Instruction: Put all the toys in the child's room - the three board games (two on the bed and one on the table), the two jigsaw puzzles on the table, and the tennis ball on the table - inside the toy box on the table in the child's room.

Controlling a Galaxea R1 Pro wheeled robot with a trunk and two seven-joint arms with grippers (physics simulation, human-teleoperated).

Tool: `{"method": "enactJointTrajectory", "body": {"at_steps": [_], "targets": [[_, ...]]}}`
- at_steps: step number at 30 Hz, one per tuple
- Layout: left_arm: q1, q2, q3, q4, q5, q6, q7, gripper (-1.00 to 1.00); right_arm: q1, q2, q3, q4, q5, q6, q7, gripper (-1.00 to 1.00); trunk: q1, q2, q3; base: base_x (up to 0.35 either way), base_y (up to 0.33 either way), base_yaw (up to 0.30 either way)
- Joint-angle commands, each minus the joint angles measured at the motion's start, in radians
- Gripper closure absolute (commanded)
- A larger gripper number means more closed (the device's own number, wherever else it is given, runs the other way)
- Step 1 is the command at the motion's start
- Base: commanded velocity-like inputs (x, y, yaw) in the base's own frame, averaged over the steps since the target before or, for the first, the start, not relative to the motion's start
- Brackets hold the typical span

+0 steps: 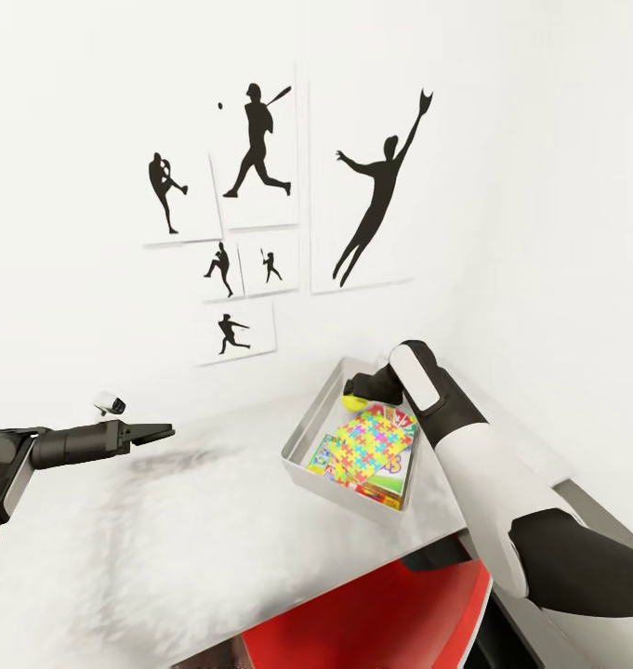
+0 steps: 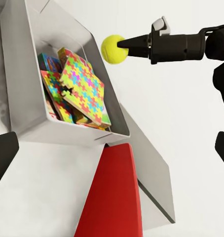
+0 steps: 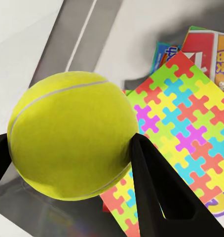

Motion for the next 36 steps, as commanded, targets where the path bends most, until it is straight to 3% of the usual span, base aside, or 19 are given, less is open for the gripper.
{"method": "enactJointTrajectory", "body": {"at_steps": [1, 26, 36], "targets": [[-0.001, 0.000, 0.000, 0.000, 0.000, 0.011, -0.004, -1.00, -0.001, 0.000, 0.002, -0.001, -0.013, 0.000, -0.014, 1.00, 0.001, -0.002, -0.004, 0.000, 0.000, 0.000], [-0.001, 0.000, 0.000, 0.000, 0.000, 0.011, -0.004, -1.00, -0.001, -0.001, -0.004, -0.004, -0.028, 0.003, -0.004, 1.00, 0.001, -0.002, -0.045, 0.000, 0.000, 0.000], [-0.001, 0.000, -0.001, 0.000, 0.000, 0.011, -0.004, -1.00, -0.001, 0.000, 0.001, -0.072, -0.016, -0.012, -0.004, 1.00, 0.001, -0.002, -0.061, 0.000, 0.000, 0.000]]}}
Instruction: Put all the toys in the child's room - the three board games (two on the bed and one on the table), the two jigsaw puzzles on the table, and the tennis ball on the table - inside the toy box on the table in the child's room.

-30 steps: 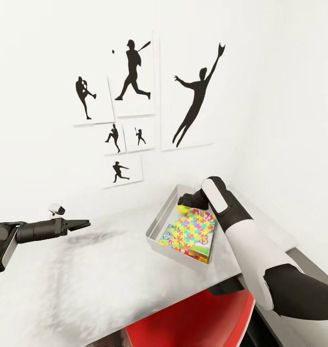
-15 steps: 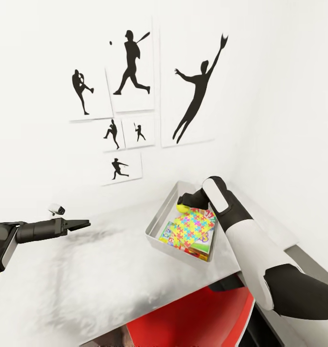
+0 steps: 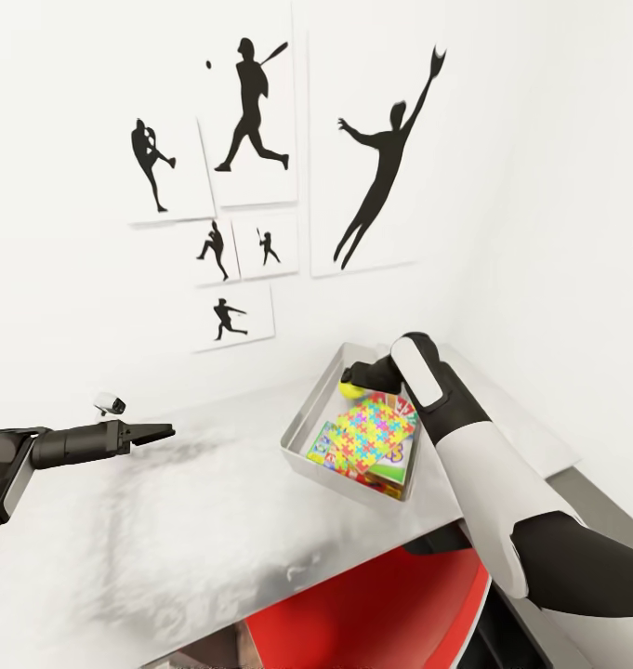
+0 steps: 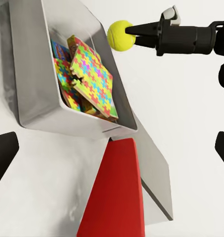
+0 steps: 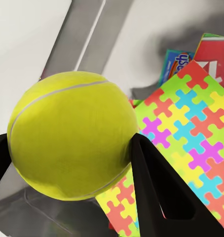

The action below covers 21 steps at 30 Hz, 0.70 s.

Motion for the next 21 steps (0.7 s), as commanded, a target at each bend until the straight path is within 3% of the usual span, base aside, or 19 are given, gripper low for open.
{"method": "enactJointTrajectory", "body": {"at_steps": [1, 5, 13, 19, 21], "targets": [[-0.001, 0.000, 0.000, 0.000, 0.000, 0.011, -0.004, -1.00, -0.001, 0.000, 0.002, -0.002, -0.013, -0.008, -0.014, 1.00, 0.001, -0.002, -0.004, 0.000, 0.000, 0.000], [-0.001, 0.000, 0.000, 0.000, 0.000, 0.011, -0.004, -1.00, -0.002, 0.004, 0.006, -0.008, -0.010, -0.053, -0.014, 1.00, 0.001, -0.002, -0.010, 0.000, 0.000, 0.000], [-0.001, 0.000, -0.001, 0.000, 0.000, 0.011, -0.004, -1.00, -0.004, 0.006, 0.009, -0.006, 0.008, -0.072, -0.020, 1.00, 0.001, -0.002, -0.023, 0.000, 0.000, 0.000], [-0.001, 0.001, 0.000, -0.001, 0.001, 0.011, -0.004, -1.00, -0.004, 0.007, 0.017, -0.003, 0.116, -0.149, -0.017, 1.00, 0.001, -0.002, -0.033, 0.000, 0.000, 0.000], [-0.001, 0.002, 0.001, -0.001, 0.003, 0.013, -0.004, -1.00, -0.004, 0.007, 0.019, -0.002, 0.132, -0.157, -0.017, 1.00, 0.001, -0.002, -0.037, 0.000, 0.000, 0.000]]}}
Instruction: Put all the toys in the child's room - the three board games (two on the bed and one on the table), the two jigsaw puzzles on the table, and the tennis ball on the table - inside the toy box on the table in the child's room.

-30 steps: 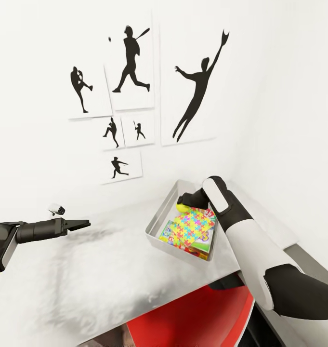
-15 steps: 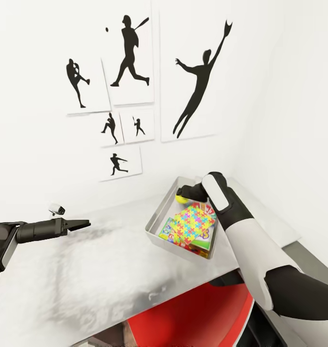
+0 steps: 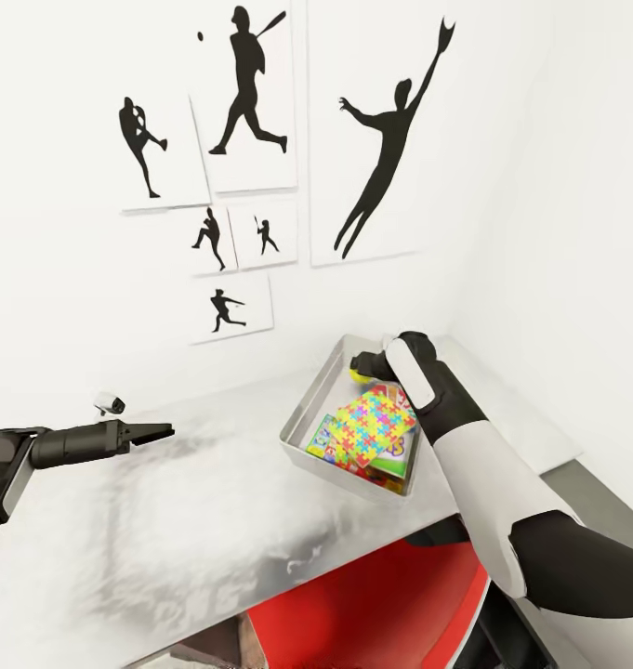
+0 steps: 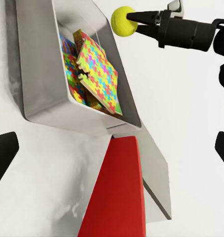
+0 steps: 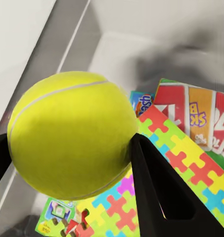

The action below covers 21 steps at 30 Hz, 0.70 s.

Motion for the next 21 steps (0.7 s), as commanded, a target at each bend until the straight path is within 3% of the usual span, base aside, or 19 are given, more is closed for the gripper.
{"method": "enactJointTrajectory", "body": {"at_steps": [1, 9, 11, 17, 21], "targets": [[-0.001, 0.002, 0.001, -0.001, 0.001, 0.013, -0.004, -1.00, -0.001, 0.000, 0.003, -0.001, -0.003, -0.006, -0.013, 1.00, 0.001, -0.002, -0.004, 0.000, 0.000, 0.000], [-0.007, 0.002, 0.001, -0.003, 0.021, 0.025, -0.004, -1.00, 0.000, 0.010, 0.011, -0.007, 0.016, -0.017, -0.013, 1.00, 0.001, -0.002, -0.017, 0.000, 0.000, 0.000], [-0.015, -0.003, 0.001, -0.020, 0.024, 0.057, -0.004, -1.00, 0.000, 0.013, 0.012, -0.004, 0.017, -0.020, -0.013, 1.00, 0.001, -0.002, -0.020, 0.000, 0.000, 0.000], [-0.028, -0.060, -0.004, -0.149, 0.026, 0.144, -0.004, -1.00, 0.000, 0.018, 0.011, -0.004, 0.018, -0.026, -0.012, 1.00, 0.001, -0.002, -0.030, 0.000, 0.000, 0.000], [-0.079, -0.083, -0.011, -0.174, 0.026, 0.159, -0.004, -1.00, -0.001, 0.018, 0.011, -0.004, 0.018, -0.027, -0.011, 1.00, 0.001, -0.002, -0.036, 0.000, 0.000, 0.000]]}}
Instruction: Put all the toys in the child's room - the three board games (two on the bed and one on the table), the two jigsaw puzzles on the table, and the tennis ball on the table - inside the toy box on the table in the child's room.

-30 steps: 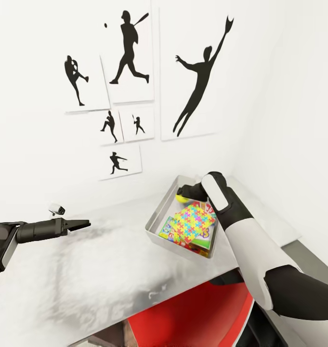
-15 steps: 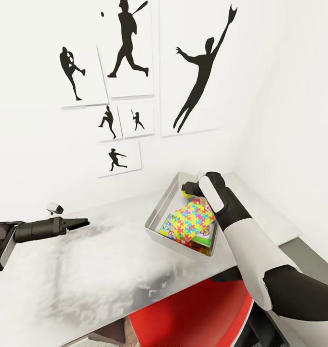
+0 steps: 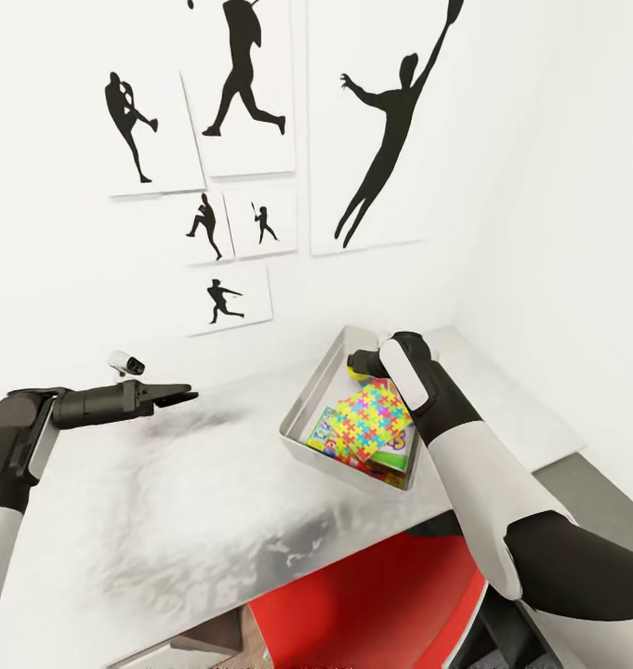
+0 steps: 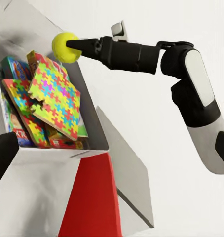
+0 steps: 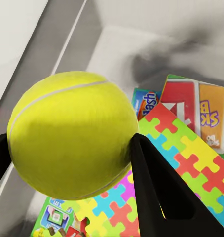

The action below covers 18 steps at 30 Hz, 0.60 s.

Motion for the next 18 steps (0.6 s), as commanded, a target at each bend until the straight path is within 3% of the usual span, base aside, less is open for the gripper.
{"method": "enactJointTrajectory", "body": {"at_steps": [1, 6, 18], "targets": [[-0.015, -0.009, -0.004, -0.004, -0.001, 0.013, -0.004, -1.00, -0.001, 0.000, 0.002, -0.001, -0.014, 0.000, -0.014, 1.00, 0.001, -0.002, -0.004, 0.000, 0.000, 0.000], [-0.037, -0.031, -0.041, -0.009, -0.003, 0.016, -0.004, -1.00, -0.005, 0.002, 0.002, -0.005, -0.014, -0.003, -0.015, 1.00, 0.001, -0.002, -0.012, 0.000, 0.000, 0.000], [-0.041, -0.033, -0.053, -0.008, -0.008, 0.015, -0.004, -1.00, -0.026, 0.003, 0.002, -0.005, -0.014, -0.065, -0.014, 1.00, 0.001, -0.002, -0.032, 0.000, 0.000, 0.000]]}}
